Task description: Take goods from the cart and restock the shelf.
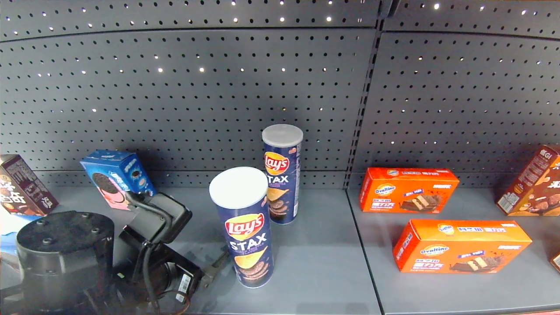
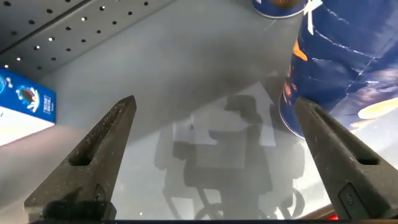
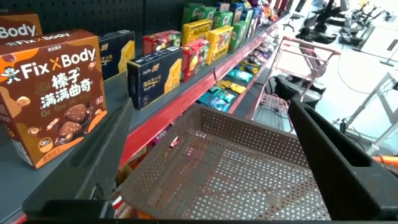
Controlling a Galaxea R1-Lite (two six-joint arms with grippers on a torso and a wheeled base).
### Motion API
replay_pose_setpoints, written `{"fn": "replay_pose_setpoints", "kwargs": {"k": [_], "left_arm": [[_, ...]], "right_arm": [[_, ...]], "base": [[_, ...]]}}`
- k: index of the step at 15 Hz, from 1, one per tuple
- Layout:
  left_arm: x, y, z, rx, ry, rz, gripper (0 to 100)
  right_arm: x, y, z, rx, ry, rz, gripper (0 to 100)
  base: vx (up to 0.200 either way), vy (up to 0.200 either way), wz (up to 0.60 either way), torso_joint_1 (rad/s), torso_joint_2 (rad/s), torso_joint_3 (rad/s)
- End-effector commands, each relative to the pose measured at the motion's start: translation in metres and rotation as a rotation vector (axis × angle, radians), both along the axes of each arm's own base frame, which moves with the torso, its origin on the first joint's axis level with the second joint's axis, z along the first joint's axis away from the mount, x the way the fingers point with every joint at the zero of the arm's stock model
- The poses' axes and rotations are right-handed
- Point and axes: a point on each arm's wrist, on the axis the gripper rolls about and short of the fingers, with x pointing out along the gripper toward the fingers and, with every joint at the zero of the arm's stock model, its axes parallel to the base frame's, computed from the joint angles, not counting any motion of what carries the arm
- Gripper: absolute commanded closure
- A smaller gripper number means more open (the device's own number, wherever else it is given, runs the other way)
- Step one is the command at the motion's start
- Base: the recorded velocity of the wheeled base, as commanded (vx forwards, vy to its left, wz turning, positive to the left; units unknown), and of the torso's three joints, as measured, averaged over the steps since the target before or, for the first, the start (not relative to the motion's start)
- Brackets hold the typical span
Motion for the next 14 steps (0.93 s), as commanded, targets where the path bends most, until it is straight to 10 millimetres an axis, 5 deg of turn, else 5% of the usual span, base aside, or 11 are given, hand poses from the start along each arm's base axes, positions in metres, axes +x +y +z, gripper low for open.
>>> {"fn": "replay_pose_setpoints", "kwargs": {"k": [1,7,11,14], "left_arm": [[0.001,0.000,-0.002,0.006,0.008,0.002,0],[0.015,0.015,0.009,-0.048,-0.064,0.101,0],[0.020,0.028,0.011,-0.054,-0.073,0.170,0],[0.022,0.040,0.013,-0.059,-0.083,0.227,0]], "right_arm": [[0.001,0.000,0.000,-0.002,0.003,0.006,0],[0.005,0.003,0.000,-0.051,0.008,0.209,0],[0.015,0.009,-0.008,-0.084,0.009,0.627,0],[0.029,0.010,-0.034,-0.047,0.109,0.732,0]], "base": [[0.000,0.000,0.00,0.000,0.00,0.000],[0.000,0.000,0.00,0.000,0.00,0.000],[0.000,0.000,0.00,0.000,0.00,0.000],[0.000,0.000,0.00,0.000,0.00,0.000]]}}
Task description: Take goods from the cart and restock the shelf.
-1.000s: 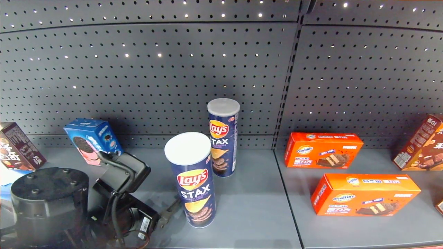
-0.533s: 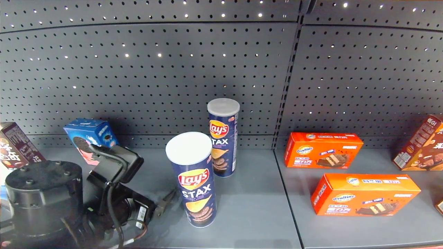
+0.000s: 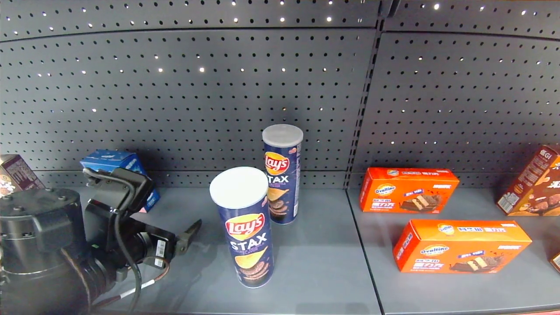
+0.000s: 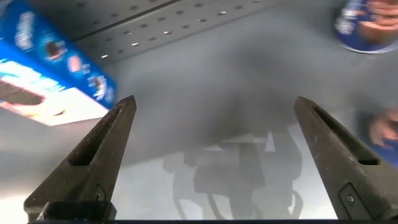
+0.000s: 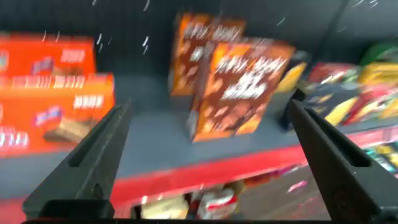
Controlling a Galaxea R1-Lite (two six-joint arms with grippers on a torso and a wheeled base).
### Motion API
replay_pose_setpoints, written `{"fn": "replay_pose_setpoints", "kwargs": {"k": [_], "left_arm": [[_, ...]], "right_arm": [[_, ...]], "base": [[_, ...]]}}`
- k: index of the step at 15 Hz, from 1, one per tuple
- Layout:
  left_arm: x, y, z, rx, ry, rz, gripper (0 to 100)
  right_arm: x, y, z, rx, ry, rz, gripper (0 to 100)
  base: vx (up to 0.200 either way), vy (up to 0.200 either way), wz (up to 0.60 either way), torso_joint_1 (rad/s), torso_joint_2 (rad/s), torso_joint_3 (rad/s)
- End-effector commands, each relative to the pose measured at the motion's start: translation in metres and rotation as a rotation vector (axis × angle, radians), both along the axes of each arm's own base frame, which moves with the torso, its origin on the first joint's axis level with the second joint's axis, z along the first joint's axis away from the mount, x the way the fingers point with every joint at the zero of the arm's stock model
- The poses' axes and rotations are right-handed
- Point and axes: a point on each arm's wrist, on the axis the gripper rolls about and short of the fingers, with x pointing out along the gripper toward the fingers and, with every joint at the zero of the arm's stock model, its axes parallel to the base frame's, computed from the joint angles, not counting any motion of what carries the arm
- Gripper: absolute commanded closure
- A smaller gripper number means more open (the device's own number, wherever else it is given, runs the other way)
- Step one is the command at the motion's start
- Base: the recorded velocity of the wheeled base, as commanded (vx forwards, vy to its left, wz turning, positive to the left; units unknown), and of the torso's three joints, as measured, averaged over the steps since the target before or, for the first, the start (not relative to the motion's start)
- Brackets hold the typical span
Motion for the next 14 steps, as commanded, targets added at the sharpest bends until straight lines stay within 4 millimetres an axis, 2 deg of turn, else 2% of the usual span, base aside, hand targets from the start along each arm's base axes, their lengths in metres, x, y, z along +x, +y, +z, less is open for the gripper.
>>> {"fn": "replay_pose_setpoints", "kwargs": {"k": [1,3,4,6,9,14], "left_arm": [[0.000,0.006,0.002,-0.004,-0.009,0.029,0],[-0.004,0.016,0.001,-0.003,-0.010,0.064,0],[-0.005,0.016,0.000,-0.002,-0.009,0.067,0],[-0.015,0.030,-0.003,-0.002,-0.007,0.109,0],[-0.018,0.033,0.000,-0.010,-0.025,0.118,0],[-0.019,0.036,0.003,-0.015,-0.039,0.131,0]], "right_arm": [[0.012,-0.001,-0.024,0.016,0.077,0.014,0],[0.023,-0.002,-0.048,0.017,0.079,0.023,0],[0.024,-0.002,-0.050,0.017,0.079,0.023,0],[0.028,-0.001,-0.067,0.020,0.150,0.107,0],[0.028,0.003,-0.070,0.025,0.210,0.283,0],[0.028,0.003,-0.069,0.098,0.192,0.267,0]], "base": [[0.000,0.000,0.00,0.000,0.00,0.000],[0.000,0.000,0.00,0.000,0.00,0.000],[0.000,0.000,0.00,0.000,0.00,0.000],[0.000,0.000,0.00,0.000,0.00,0.000],[0.000,0.000,0.00,0.000,0.00,0.000],[0.000,0.000,0.00,0.000,0.00,0.000]]}}
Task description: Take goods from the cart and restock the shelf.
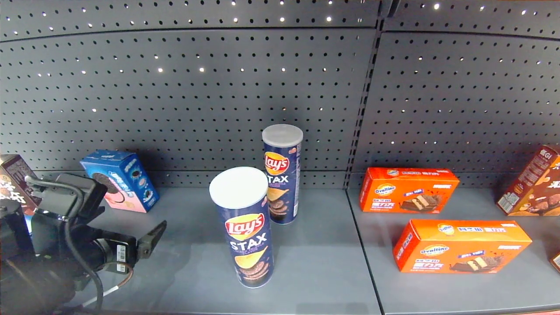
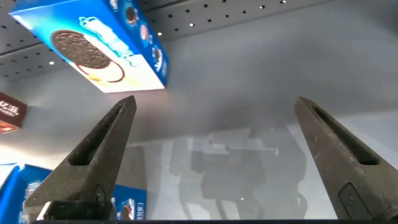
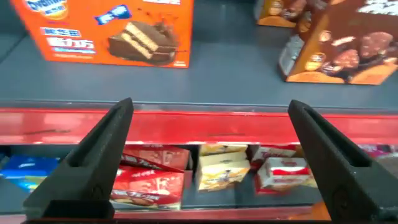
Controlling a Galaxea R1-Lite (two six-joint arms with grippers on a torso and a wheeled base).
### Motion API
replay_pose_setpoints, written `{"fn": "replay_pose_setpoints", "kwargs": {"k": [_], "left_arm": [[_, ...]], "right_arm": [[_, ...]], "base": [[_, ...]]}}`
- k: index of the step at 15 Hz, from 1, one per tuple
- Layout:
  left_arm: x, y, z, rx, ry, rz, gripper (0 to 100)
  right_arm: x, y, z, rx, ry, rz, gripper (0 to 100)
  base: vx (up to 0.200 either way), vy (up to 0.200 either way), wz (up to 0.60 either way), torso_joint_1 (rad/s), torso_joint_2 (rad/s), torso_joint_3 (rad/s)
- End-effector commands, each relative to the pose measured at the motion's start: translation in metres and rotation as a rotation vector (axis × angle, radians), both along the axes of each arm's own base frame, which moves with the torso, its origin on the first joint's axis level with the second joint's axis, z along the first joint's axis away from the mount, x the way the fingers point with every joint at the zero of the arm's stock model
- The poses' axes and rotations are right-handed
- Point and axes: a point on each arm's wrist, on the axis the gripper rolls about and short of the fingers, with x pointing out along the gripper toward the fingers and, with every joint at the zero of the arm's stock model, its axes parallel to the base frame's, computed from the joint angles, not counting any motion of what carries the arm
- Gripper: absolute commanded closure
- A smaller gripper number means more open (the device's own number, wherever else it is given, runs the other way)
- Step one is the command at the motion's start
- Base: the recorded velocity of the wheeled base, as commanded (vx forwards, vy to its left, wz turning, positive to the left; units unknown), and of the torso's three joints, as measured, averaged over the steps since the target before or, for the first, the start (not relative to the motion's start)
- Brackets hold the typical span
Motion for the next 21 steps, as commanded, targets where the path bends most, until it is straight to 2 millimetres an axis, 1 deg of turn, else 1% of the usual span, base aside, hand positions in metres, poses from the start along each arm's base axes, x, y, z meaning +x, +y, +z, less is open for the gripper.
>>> {"fn": "replay_pose_setpoints", "kwargs": {"k": [1,2,3,4,5,8,16,17,18,19,20,21], "left_arm": [[0.000,0.001,0.002,-0.003,-0.010,0.005,0],[0.000,0.001,0.004,-0.005,-0.016,0.005,0],[0.001,0.000,0.006,-0.007,-0.024,0.005,0],[0.002,0.000,0.007,-0.008,-0.026,0.005,0],[0.006,-0.001,0.011,-0.012,-0.040,0.003,0],[0.007,-0.001,0.013,-0.015,-0.048,0.005,0],[0.006,-0.001,0.014,-0.019,-0.054,0.007,0],[0.006,-0.001,0.014,-0.019,-0.054,0.007,0],[0.006,-0.001,0.015,-0.020,-0.056,0.007,0],[0.006,-0.001,0.015,-0.018,-0.056,0.006,0],[0.006,-0.001,0.015,-0.019,-0.057,0.006,0],[0.006,-0.001,0.015,-0.020,-0.057,0.007,0]], "right_arm": [[0.000,-0.001,0.000,0.000,-0.002,-0.060,0],[0.000,-0.003,0.000,0.002,-0.004,-0.129,0],[0.000,-0.003,0.000,0.005,-0.004,-0.153,0],[0.000,-0.003,0.000,0.019,-0.006,-0.150,0],[0.000,-0.003,0.000,0.066,-0.016,-0.151,0],[0.000,-0.003,0.000,0.183,-0.043,-0.162,0],[0.000,-0.003,0.000,0.181,-0.051,-0.158,0],[0.000,-0.003,0.000,0.181,-0.048,-0.111,0],[0.001,-0.001,0.000,0.181,-0.052,-0.023,0],[0.001,0.000,0.000,0.174,-0.046,0.021,0],[0.001,0.000,0.000,0.169,-0.045,0.029,0],[0.000,-0.001,0.000,0.168,-0.048,0.104,0]], "base": [[0.000,0.000,0.00,0.000,0.00,0.000],[0.000,0.000,0.00,0.000,0.00,0.000],[0.000,0.000,0.00,0.000,0.00,0.000],[0.000,0.000,0.00,0.000,0.00,0.000],[0.000,0.000,0.00,0.000,0.00,0.000],[0.000,0.000,0.00,0.000,0.00,0.000],[0.000,0.000,0.00,0.000,0.00,0.000],[0.000,0.000,0.00,0.000,0.00,0.000],[0.000,0.000,0.00,0.000,0.00,0.000],[0.000,0.000,0.00,0.000,0.00,0.000],[0.000,0.000,0.00,0.000,0.00,0.000],[0.000,0.000,0.00,0.000,0.00,0.000]]}}
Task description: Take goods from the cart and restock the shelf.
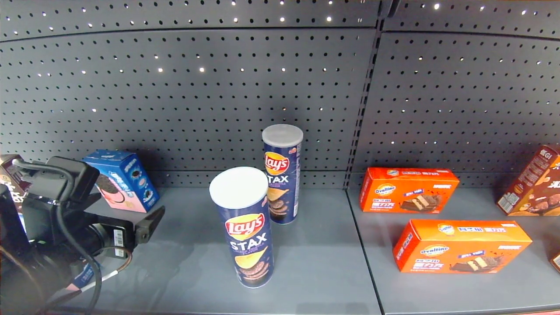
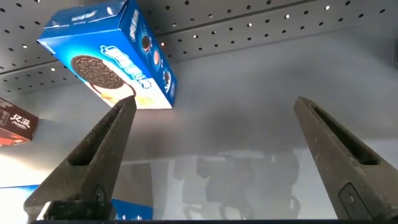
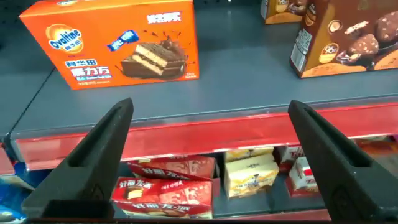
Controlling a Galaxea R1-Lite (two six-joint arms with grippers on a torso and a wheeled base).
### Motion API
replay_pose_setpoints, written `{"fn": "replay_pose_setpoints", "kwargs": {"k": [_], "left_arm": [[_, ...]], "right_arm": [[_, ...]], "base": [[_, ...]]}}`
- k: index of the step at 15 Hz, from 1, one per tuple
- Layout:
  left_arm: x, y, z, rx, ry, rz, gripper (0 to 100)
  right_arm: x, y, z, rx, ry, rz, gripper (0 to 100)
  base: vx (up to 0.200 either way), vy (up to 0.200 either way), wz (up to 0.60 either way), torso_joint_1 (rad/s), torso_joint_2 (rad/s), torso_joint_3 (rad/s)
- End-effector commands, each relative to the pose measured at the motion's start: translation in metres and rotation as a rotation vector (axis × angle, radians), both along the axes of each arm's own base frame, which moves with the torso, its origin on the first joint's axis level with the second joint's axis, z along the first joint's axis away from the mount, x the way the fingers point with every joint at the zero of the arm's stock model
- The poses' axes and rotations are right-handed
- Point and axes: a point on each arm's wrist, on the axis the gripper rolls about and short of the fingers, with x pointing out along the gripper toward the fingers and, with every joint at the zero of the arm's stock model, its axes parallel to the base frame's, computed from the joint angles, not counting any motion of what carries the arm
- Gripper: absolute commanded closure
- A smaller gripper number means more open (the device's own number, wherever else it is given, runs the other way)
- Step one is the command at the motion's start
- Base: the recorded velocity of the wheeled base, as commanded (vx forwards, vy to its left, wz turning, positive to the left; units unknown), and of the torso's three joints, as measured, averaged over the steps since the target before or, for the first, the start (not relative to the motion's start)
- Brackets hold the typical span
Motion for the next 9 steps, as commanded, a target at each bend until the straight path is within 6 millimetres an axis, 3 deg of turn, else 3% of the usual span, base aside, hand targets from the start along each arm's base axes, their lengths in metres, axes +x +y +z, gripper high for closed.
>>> {"fn": "replay_pose_setpoints", "kwargs": {"k": [1,9], "left_arm": [[-0.0002,0.0001,0.0004,0.000,-0.002,0.000,0],[0.0022,-0.0006,0.0037,-0.004,-0.013,0.001,0]], "right_arm": [[-0.0032,-0.0025,-0.0015,-0.013,-0.034,0.164,0],[-0.0079,-0.0018,-0.0027,-0.002,-0.091,0.109,0]], "base": [[0.000,0.000,0.00,0.000,0.00,0.000],[0.000,0.000,0.00,0.000,0.00,0.000]]}}
